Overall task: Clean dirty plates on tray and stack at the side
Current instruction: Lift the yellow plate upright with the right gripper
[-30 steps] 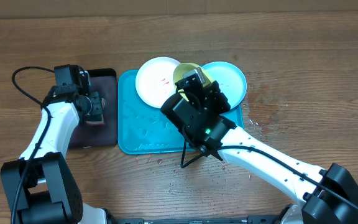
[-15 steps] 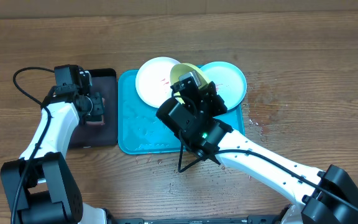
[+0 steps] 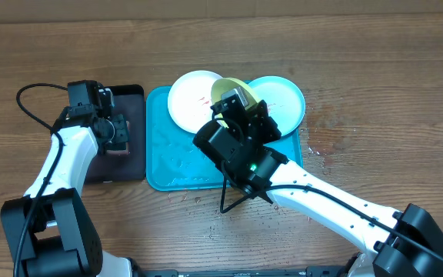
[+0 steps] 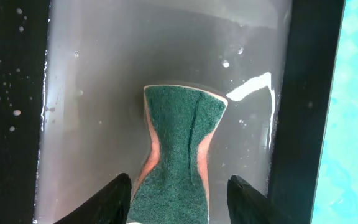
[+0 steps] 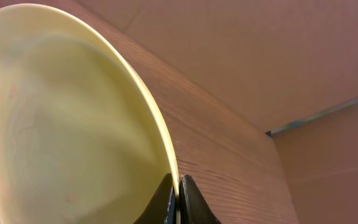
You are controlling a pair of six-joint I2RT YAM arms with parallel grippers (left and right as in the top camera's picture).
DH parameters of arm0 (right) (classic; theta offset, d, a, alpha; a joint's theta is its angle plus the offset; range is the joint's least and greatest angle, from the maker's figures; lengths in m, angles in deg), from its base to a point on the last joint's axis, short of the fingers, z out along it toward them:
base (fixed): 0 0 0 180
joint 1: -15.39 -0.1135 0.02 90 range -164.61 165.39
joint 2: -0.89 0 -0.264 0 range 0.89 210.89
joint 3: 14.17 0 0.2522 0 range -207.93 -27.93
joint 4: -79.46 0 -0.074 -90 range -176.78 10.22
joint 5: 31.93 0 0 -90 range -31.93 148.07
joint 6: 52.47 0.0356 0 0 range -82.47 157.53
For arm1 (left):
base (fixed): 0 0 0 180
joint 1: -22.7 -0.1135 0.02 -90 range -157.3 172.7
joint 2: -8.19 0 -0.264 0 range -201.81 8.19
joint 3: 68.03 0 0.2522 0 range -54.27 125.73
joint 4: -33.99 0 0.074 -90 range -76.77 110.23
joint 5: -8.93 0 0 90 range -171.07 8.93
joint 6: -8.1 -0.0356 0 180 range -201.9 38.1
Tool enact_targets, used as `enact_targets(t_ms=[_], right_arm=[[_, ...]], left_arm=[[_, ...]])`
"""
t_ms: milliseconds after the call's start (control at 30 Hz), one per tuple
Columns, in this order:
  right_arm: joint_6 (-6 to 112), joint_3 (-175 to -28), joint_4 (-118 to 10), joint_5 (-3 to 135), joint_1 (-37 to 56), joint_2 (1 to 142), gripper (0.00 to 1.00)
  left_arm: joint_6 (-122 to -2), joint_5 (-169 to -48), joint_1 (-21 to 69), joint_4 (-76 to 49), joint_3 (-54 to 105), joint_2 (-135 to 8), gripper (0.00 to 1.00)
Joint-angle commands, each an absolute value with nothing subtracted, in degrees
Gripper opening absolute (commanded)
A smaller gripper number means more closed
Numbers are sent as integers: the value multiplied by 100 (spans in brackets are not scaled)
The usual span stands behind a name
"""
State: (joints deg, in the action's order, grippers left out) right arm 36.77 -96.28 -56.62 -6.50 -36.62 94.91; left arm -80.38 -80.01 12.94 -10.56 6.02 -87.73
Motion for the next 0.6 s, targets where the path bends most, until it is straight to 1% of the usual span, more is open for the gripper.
enact_targets(t_ms=[0,67,133,167,233,333,433,500,567], right_arm=[[3240,-9814,-5800,-1072,-3680,9347,4],[3249,-9814,-6111,-1085,-3708,9347,4],[2681,-9814,-6218,-873,-3782,9347,4],[2462,-9814,-6283,-1022,-3785,9347,4],[2775,-9814,-6594,-1444,-3737,9347,4],[2746,-9814,-6738,-1120,-3754,9347,4],[2904,-9814,-6740,-1131,-3702,9347,4],[3391,-9814,-6725,-1120,-3586,9338,4],[3813,-9814,-6607,-803,-3402,9336,4]], left_arm=[[-7994,-8093,1298,-1060,574,-8808,51],[-7994,-8093,1298,-1058,574,-8808,51],[-7996,-8093,1298,-1056,574,-8808,51],[-7996,-8093,1298,-1058,574,-8808,52],[-7994,-8093,1298,-1067,574,-8808,51],[-7996,-8093,1298,-1067,574,-8808,51],[-7996,-8091,1298,-1086,574,-8808,51],[-7994,-8093,1298,-1099,574,-8808,51],[-7966,-8093,1298,-1099,574,-8808,51]])
